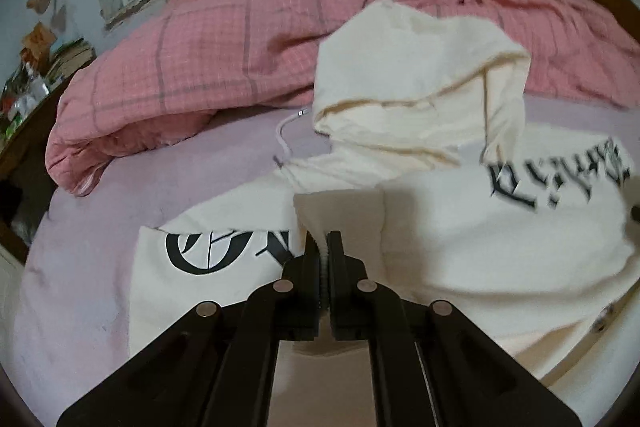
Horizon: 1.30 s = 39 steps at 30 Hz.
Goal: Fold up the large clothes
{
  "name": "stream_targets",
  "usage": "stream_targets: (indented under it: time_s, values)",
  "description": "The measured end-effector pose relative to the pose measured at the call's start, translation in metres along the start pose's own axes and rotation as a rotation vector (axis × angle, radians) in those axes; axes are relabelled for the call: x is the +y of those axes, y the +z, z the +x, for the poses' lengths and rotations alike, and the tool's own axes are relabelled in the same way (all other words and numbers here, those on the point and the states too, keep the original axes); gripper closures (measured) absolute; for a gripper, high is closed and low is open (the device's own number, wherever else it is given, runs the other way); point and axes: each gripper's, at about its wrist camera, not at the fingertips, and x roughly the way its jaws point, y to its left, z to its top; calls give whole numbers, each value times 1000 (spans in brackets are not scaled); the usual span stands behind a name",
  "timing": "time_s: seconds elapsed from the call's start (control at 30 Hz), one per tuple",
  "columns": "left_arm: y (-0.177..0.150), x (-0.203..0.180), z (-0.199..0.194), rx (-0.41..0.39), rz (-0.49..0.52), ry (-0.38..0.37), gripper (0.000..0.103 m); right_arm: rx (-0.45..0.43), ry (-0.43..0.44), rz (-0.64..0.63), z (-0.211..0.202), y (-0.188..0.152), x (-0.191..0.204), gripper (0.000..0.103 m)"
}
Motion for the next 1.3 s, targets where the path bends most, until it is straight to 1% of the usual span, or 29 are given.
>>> stream_targets:
  time_s: [0.03,0.07,0.1,0.13,0.2,0.23,0.27,0.3,0.33,0.37,0.4,0.43,0.47,0.53,0.63,0.67,0.73,0.77,0.83,0.87,0.9,0.93,1.03,1.1,1.17,1.23,1.3]
  values:
    - [-3,5,5,8,-31,0,100,18,23,17,3,1,-3,37]
    - [-5,7,9,9,-59,12,100,16,45,23,-1,0,-4,37]
    - [-8,10,12,6,-79,24,100,6,71,19,-5,1,-3,37]
    - [-13,11,16,2,-91,16,100,-15,96,8,-14,2,-2,37]
    - [-22,9,19,6,-92,-9,96,-45,105,-17,-24,2,3,37]
    - [-27,9,21,14,-94,-17,94,-46,100,-29,-25,2,5,37]
    - [-30,10,22,22,-104,-25,84,-28,88,-44,-23,2,8,36]
    - [-34,13,23,27,-124,-43,79,-6,78,-51,-19,0,8,35]
    - [-37,19,24,29,-154,-61,67,21,65,-56,-12,-1,9,35]
    - [-39,24,25,39,-185,-68,51,61,51,-70,-3,-3,10,35]
    - [-42,30,27,49,-220,-67,41,88,42,-95,4,-6,11,35]
    - [-44,36,29,57,-258,-64,24,104,22,-147,9,-9,17,35]
    - [-46,42,30,61,-289,-78,21,97,8,-176,10,-11,19,35]
    - [-48,48,32,62,-325,-125,21,89,-17,-198,10,-13,24,35]
    - [-47,45,25,37,-310,-124,21,86,-19,-168,10,-10,23,35]
    - [-46,43,19,14,-297,-123,21,67,-19,-146,6,-8,20,35]
    - [-42,39,4,-53,-261,-125,21,16,-3,-98,-7,-2,16,35]
    - [-40,38,-4,-90,-245,-122,21,-20,34,-73,-18,0,15,35]
    - [-35,37,-24,-170,-226,-94,20,-65,99,-48,-35,4,14,35]
    - [-34,38,-32,-197,-222,-97,20,-85,125,-45,-44,5,15,34]
    - [-31,41,-38,-219,-222,-108,20,-108,148,-50,-55,5,17,32]
    - [-28,44,-44,-234,-227,-115,20,-127,159,-56,-63,5,20,30]
    - [-22,51,-70,-293,-231,-121,20,-204,137,-78,-88,5,30,30]
    - [-18,52,-96,-358,-218,-122,20,-247,132,-73,-100,7,34,30]
    - [-17,52,-127,-431,-206,-133,19,-292,139,-41,-115,7,32,29]
    - [-17,51,-153,-478,-200,-131,16,-333,164,-16,-129,8,29,24]
    - [-18,50,-173,-529,-195,-145,13,-375,169,-10,-142,8,27,22]
